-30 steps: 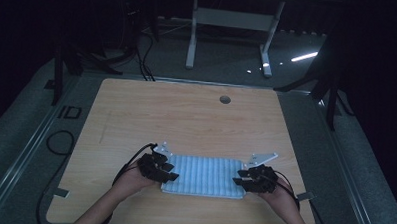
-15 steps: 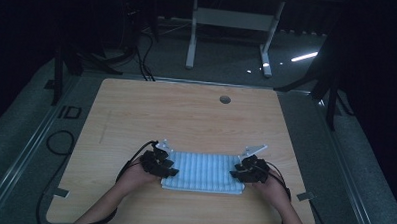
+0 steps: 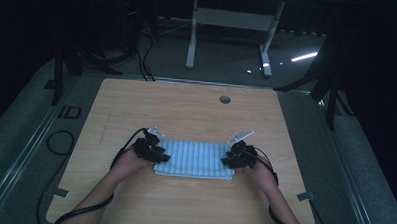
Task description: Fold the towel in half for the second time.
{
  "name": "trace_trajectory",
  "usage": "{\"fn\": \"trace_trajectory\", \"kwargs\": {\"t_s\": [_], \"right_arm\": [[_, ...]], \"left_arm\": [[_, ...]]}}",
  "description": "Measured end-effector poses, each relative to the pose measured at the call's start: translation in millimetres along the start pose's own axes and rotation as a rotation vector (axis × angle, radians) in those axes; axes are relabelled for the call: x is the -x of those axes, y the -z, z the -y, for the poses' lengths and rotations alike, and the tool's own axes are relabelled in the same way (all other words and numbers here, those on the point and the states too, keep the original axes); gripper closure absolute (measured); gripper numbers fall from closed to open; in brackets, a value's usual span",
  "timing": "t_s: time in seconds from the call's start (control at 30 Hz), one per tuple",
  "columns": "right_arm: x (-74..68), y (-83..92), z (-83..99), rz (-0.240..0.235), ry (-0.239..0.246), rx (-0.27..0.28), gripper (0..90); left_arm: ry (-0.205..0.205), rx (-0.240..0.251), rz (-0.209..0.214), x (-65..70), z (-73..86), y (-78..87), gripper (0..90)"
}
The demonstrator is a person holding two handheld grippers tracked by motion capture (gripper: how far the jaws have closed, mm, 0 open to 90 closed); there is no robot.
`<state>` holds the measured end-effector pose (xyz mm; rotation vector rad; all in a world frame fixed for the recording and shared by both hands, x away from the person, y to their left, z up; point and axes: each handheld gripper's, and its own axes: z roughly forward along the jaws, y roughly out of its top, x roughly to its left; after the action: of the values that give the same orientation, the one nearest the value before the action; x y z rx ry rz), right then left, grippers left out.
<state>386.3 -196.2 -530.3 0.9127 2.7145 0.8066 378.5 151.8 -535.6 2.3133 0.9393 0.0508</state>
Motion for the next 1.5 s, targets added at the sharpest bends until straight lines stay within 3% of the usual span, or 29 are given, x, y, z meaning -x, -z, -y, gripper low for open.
{"fn": "trace_trajectory", "kwargs": {"t_s": [0.13, 0.47, 0.57, 0.7, 0.87, 1.2, 1.33, 1.5], "right_arm": [[3.5, -8.3, -12.8, 0.01, 0.001, -0.003, 57.4], [20.0, -23.1, -37.0, -0.019, -0.013, -0.007, 55.5], [25.4, -26.7, -45.2, -0.02, -0.003, -0.023, 53.6], [30.6, -31.2, -53.1, -0.013, 0.003, -0.033, 53.4], [40.3, -34.9, -56.1, -0.042, -0.036, -0.008, 54.4], [42.6, -32.1, -59.6, -0.043, -0.036, -0.029, 50.4], [42.8, -19.7, -60.1, -0.062, -0.042, 0.013, 42.0], [38.4, -5.9, -54.4, -0.104, -0.041, 0.076, 26.4]], "left_arm": [[0.015, 0.008, -0.004, -11.6, -0.2, 2.0, 55.5], [0.066, 0.024, -0.02, -35.2, -5.6, 3.5, 55.4], [0.074, 0.022, -0.042, -42.7, -11.0, 2.6, 54.4], [0.081, 0.02, -0.052, -47.0, -14.0, 2.2, 54.3], [0.113, 0.036, -0.043, -52.8, -13.4, 2.6, 54.3], [0.099, 0.03, -0.053, -49.1, -17.0, 4.7, 51.7], [0.076, 0.028, -0.078, -45.3, -16.6, 9.3, 44.1], [0.089, 0.08, -0.051, -42.8, -10.6, 18.9, 26.1]]}}
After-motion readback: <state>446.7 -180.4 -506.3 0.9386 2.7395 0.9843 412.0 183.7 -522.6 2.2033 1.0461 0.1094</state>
